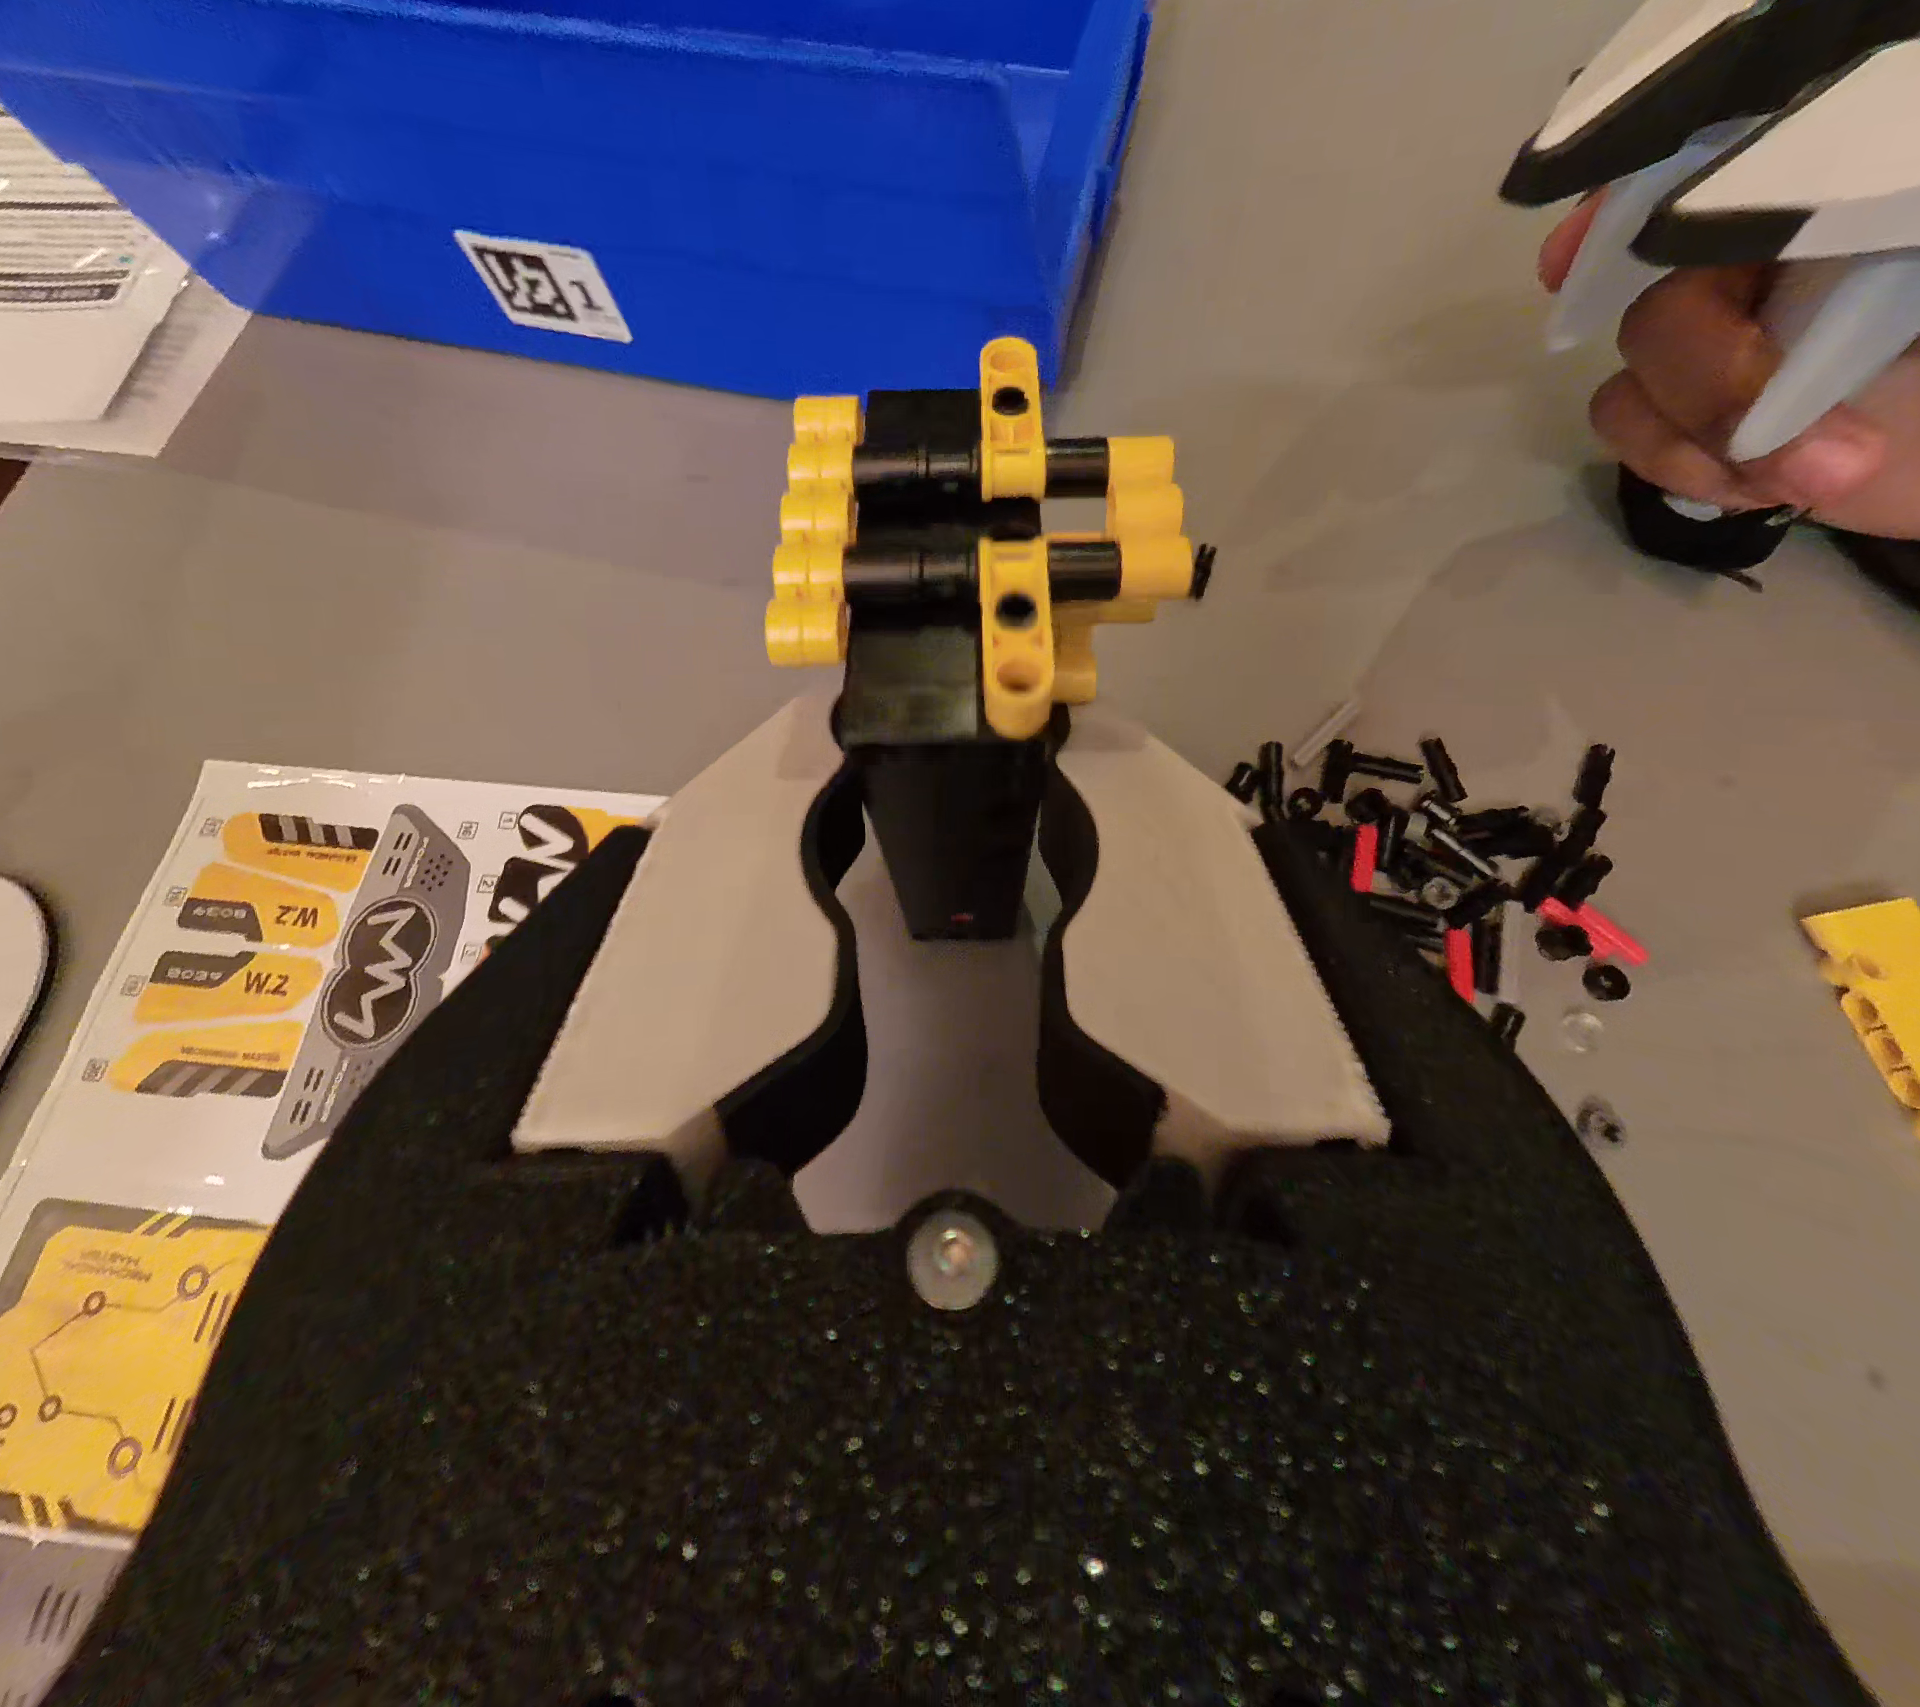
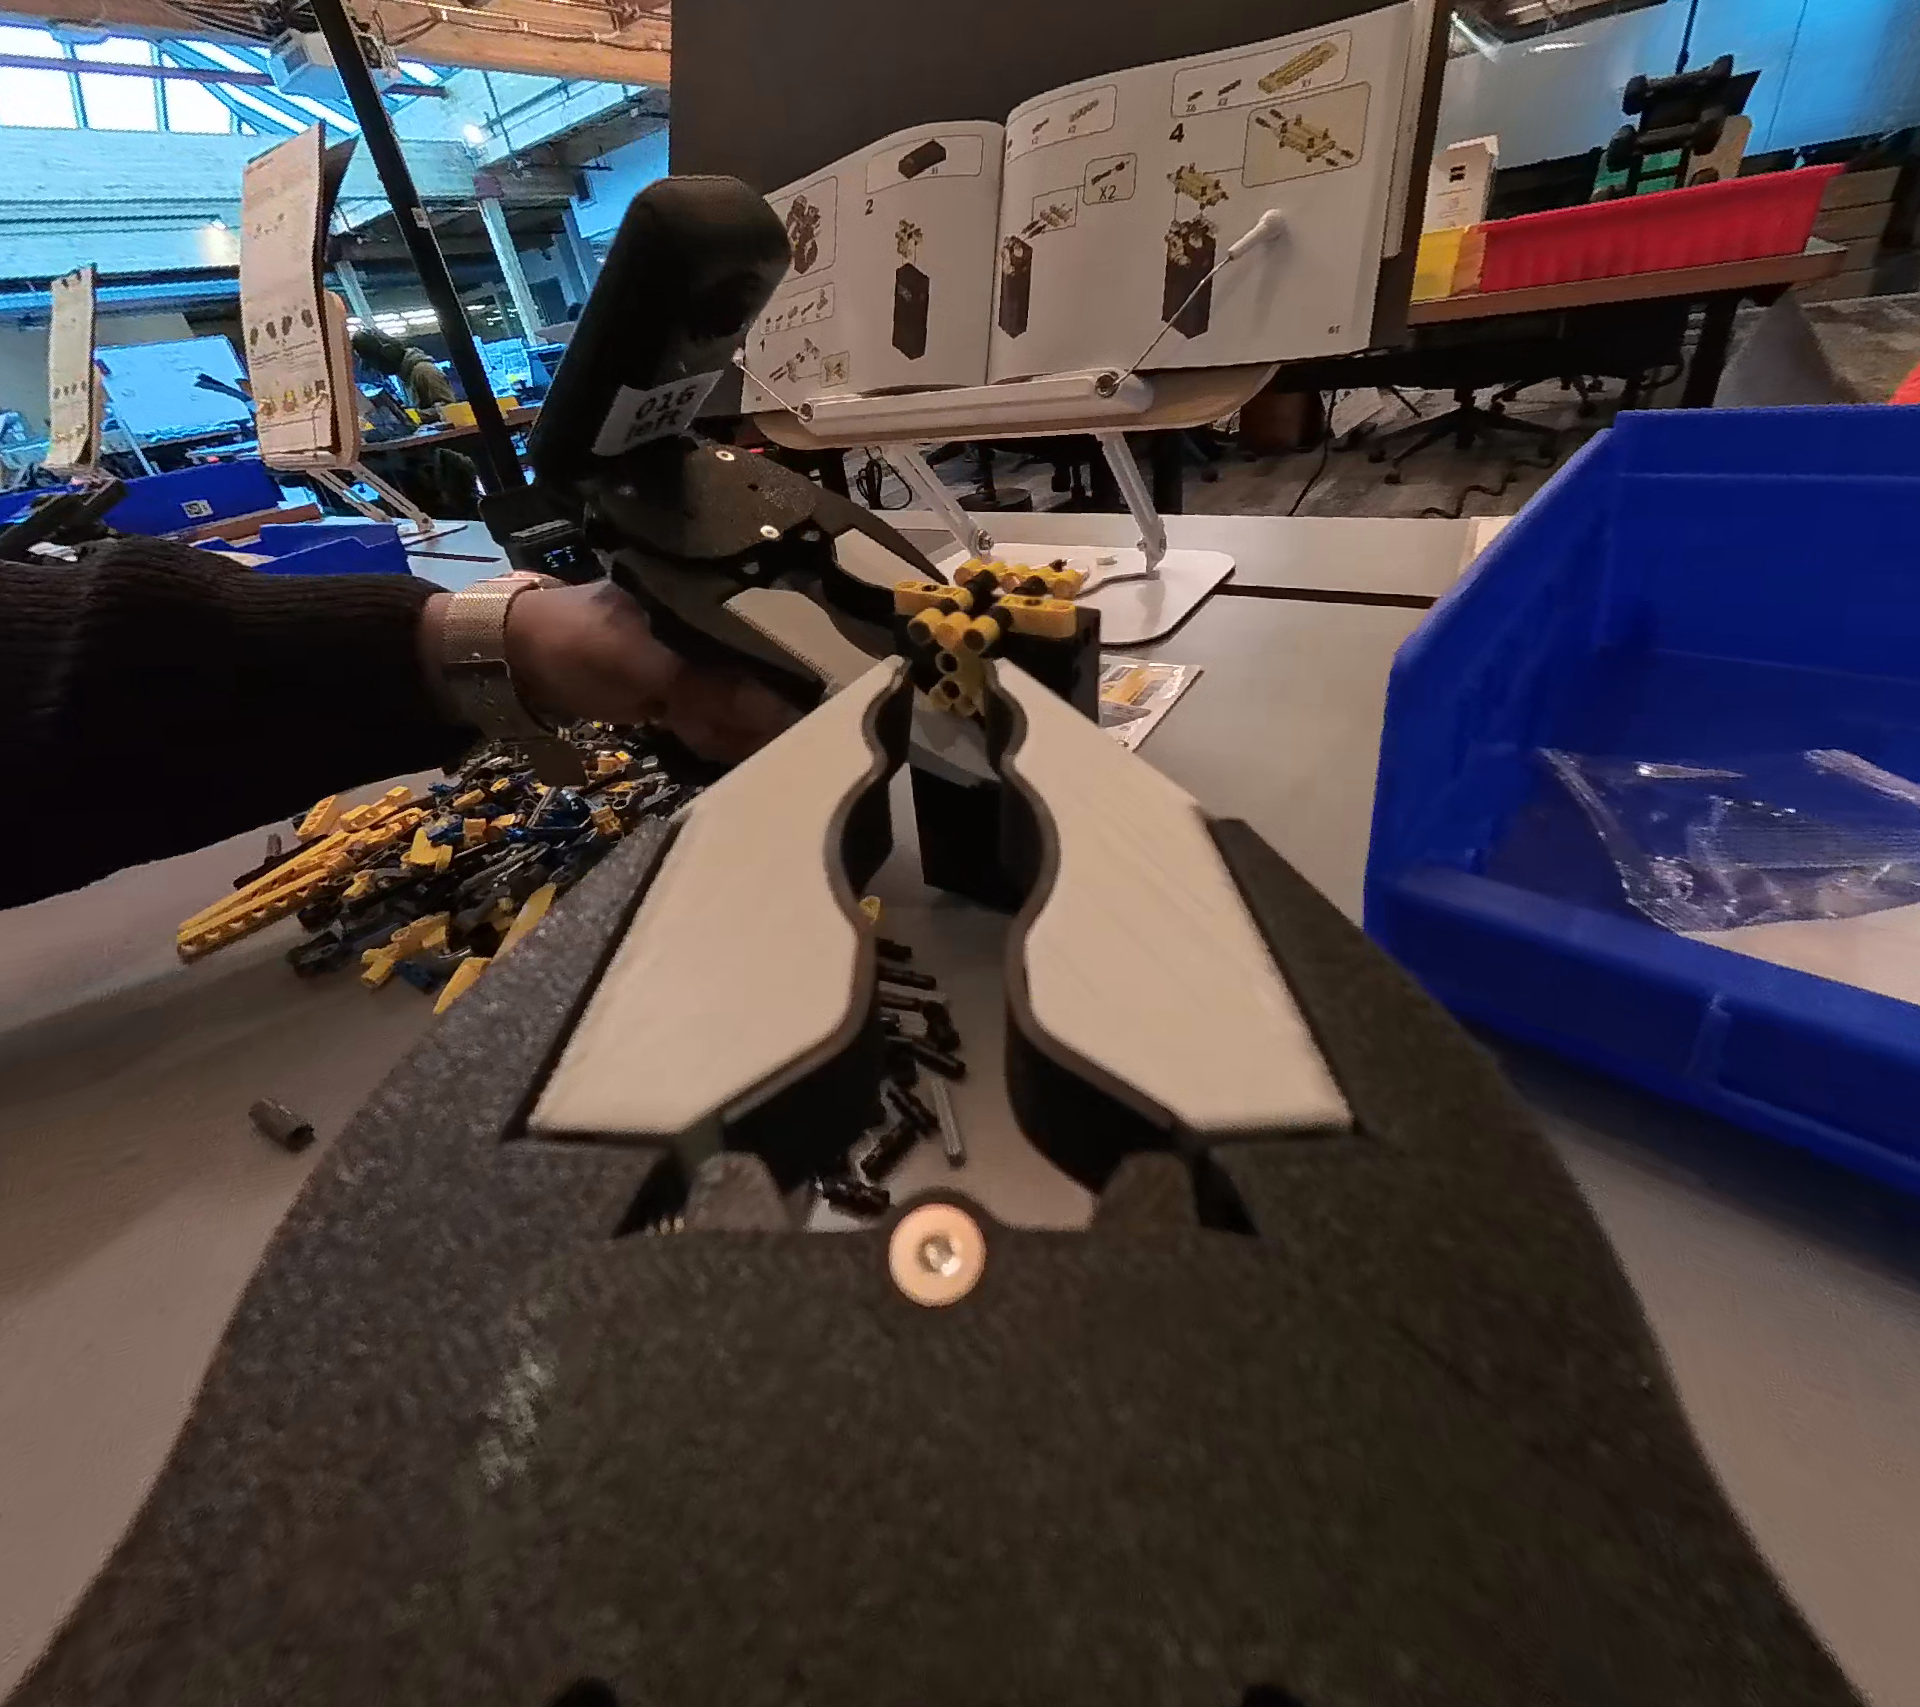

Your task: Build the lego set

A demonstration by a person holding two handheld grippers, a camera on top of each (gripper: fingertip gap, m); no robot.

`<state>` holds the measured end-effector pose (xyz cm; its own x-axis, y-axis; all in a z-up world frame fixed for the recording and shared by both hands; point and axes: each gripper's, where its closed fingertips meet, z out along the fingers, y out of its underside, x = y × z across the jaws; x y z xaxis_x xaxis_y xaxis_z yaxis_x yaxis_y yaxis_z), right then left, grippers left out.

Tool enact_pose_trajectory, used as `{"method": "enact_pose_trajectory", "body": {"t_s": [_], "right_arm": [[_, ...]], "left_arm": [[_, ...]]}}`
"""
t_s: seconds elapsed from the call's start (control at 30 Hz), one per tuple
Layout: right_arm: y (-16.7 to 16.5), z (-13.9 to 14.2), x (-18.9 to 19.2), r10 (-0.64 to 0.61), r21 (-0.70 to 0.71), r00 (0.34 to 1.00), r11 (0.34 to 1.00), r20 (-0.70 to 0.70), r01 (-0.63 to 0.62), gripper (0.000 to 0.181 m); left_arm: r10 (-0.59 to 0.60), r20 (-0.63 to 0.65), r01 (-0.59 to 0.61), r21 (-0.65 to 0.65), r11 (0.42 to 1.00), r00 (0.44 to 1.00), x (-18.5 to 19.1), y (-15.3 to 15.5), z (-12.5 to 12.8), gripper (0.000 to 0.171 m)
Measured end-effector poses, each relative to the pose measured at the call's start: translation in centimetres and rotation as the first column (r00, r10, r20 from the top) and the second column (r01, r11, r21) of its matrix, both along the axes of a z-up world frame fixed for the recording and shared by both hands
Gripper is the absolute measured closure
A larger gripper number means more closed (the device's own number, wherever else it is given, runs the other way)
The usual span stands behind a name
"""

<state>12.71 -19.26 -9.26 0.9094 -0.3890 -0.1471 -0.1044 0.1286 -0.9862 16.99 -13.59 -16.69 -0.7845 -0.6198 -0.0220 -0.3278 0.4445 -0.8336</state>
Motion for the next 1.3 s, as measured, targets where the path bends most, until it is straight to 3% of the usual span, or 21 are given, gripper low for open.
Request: {"method": "enact_pose_trajectory", "body": {"t_s": [0.27,0.37,0.47,0.53,0.63,0.67,0.7,0.73,0.97,1.17,1.3], "right_arm": [[-0.1,0.0,0.2,-0.004,0.002,1.0,1.0,-0.003,0.004,0.168],[-0.2,0.0,0.2,-0.004,0.006,1.0,1.0,-0.006,0.004,0.168],[-0.2,0.1,0.2,0.001,0.015,1.0,1.0,-0.013,-0.001,0.168],[-0.1,0.0,0.2,0.008,0.017,1.0,1.0,-0.021,-0.008,0.168],[0.0,0.0,0.2,0.008,0.014,1.0,1.0,-0.021,-0.008,0.168],[0.0,0.0,0.2,0.008,0.01,1.0,1.0,-0.021,-0.008,0.168],[0.1,-0.1,0.2,0.01,0.006,1.0,1.0,-0.022,-0.01,0.168],[0.2,-0.2,0.2,0.012,0.0,1.0,1.0,-0.024,-0.012,0.168],[0.9,-0.8,-0.2,0.025,-0.05,1.0,0.998,-0.006,-0.025,0.168],[1.6,-1.3,-0.8,0.035,-0.108,0.999,0.994,0.036,-0.031,0.168],[1.8,-1.7,-0.7,0.013,-0.145,0.998,0.989,0.06,-0.005,0.166]], "left_arm": [[0.098,0.036,-0.101,0.098,0.99,0.995,0.2,2.7,-0.2,0.117],[0.142,0.11,-0.161,0.189,0.969,0.984,-0.8,5.4,0.8,0.101],[0.176,0.237,-0.252,0.345,0.904,0.955,-2.3,9.5,2.2,0.1],[0.165,0.338,-0.324,0.495,0.806,0.927,-3.3,12.7,3.3,0.099],[0.043,0.522,-0.465,0.718,0.518,0.852,-4.7,17.1,5.8,0.098],[-0.019,0.579,-0.52,0.745,0.417,0.815,-5.1,18.0,7.1,0.098],[-0.074,0.622,-0.563,0.747,0.353,0.779,-5.5,18.2,8.3,0.098],[-0.106,0.652,-0.592,0.736,0.329,0.751,-6.0,18.1,9.2,0.098],[-0.028,0.653,-0.569,0.679,0.464,0.757,-8.8,13.4,9.4,0.098],[0.093,0.611,-0.514,0.563,0.646,0.786,-10.3,8.6,6.9,0.098],[0.228,0.526,-0.467,0.383,0.797,0.819,-11.9,6.1,4.2,0.1]]}}
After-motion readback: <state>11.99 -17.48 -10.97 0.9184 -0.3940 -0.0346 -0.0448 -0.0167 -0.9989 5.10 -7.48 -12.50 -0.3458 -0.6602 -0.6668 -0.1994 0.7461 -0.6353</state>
